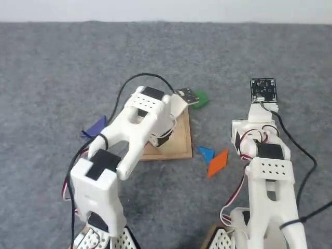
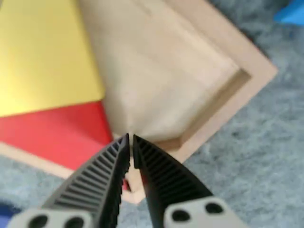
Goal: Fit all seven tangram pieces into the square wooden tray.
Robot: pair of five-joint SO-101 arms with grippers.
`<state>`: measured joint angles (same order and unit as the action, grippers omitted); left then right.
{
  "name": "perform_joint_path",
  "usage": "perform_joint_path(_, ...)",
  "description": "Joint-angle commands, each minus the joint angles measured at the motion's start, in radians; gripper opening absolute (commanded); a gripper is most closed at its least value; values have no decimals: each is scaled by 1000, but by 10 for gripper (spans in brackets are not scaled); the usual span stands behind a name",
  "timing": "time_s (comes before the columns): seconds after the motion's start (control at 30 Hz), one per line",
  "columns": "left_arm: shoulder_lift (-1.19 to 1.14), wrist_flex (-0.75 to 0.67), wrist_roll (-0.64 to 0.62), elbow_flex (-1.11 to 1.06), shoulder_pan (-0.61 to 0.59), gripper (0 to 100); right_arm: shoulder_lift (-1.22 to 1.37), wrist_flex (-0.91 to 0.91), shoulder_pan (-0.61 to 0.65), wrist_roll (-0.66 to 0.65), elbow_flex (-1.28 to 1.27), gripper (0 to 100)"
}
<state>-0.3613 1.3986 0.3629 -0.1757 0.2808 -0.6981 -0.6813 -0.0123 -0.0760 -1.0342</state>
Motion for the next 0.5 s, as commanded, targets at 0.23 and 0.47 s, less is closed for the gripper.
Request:
perform_joint_path(0.23,359,-222,-48,-246,-8,13,-39,19,4,-17,5,16)
perform_joint_path(0.47,666,-411,-121,-470,-55,13,-38,19,7,-48,5,17)
